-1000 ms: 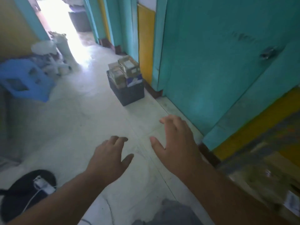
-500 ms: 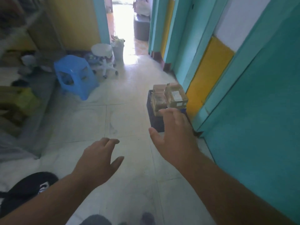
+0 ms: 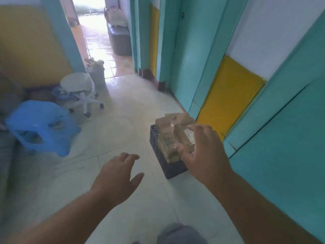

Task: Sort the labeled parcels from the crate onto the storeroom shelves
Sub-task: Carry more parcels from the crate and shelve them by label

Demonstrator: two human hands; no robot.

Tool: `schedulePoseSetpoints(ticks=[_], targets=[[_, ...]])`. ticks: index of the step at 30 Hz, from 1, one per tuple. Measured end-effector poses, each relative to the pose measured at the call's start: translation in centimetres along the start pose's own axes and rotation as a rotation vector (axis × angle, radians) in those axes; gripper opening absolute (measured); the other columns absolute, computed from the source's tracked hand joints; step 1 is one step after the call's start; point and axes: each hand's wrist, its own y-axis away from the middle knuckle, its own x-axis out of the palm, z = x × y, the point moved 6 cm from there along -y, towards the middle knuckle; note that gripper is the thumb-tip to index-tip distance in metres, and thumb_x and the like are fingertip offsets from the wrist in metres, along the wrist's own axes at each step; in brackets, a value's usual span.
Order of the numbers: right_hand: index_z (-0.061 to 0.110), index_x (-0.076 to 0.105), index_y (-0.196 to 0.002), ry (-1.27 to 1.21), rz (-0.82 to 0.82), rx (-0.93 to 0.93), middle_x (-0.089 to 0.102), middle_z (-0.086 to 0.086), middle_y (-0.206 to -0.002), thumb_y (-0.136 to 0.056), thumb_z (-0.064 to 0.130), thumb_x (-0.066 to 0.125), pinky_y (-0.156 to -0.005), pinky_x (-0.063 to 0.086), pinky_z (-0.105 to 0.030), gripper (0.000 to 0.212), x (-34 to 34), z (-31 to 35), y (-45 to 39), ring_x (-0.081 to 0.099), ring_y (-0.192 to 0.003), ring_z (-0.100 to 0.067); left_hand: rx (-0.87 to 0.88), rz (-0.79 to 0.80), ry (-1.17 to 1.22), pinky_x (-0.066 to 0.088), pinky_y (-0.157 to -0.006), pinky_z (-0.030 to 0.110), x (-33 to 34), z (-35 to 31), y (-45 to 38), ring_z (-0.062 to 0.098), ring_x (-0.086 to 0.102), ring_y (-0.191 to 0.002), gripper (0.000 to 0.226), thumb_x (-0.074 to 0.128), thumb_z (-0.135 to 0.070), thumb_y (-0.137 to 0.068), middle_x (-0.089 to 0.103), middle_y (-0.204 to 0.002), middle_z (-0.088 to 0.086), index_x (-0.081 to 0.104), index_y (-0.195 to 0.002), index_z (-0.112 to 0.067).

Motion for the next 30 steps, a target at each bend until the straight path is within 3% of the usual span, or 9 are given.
schedulePoseSetpoints(ticks=[8,17,24,30], targets=[[0.016,0.049,-0.133,0.035,-0.031,0.159,0.054,-0.010,-0.133,-0.090,0.044,0.066,-0.095,0.046,-0.034,0.054,4.9,-6.8,-16.8,0.052,-0.116,-0.023,0.148,0.074,-0.013,0.044,-0.106,0.036,0.0,-0.2,-22.8,0.020,0.050,-0.128,0.056,0.052,-0.055,-0.094,0.049,-0.145,-0.005,0.040,-0.144,-0.033],[0.015,0.048,-0.134,0.041,0.034,0.212,0.053,-0.011,-0.137,-0.092,0.043,0.062,-0.096,0.046,-0.035,0.052,9.7,-8.0,-34.9,0.052,-0.120,-0.025,0.241,0.160,-0.082,0.039,-0.108,0.034,-2.1,1.7,-41.6,0.017,0.047,-0.131,0.058,0.048,-0.055,-0.095,0.045,-0.148,-0.007,0.036,-0.148,-0.033],[0.012,0.050,-0.131,0.076,-0.042,0.422,0.055,-0.012,-0.131,-0.090,0.046,0.059,-0.094,0.052,-0.041,0.053,14.8,-12.3,-43.5,0.053,-0.117,-0.026,0.433,0.387,-0.123,0.039,-0.109,0.035,3.8,1.5,-58.6,0.019,0.046,-0.133,0.058,0.051,-0.049,-0.095,0.045,-0.149,-0.007,0.035,-0.149,-0.033],[0.013,0.051,-0.134,0.047,0.034,0.765,0.054,-0.007,-0.132,-0.090,0.046,0.063,-0.095,0.045,-0.030,0.056,23.4,-16.3,-46.2,0.052,-0.120,-0.024,0.597,0.603,-0.237,0.045,-0.103,0.038,11.6,1.9,-69.5,0.021,0.052,-0.125,0.055,0.047,-0.048,-0.095,0.052,-0.141,-0.004,0.037,-0.146,-0.031]])
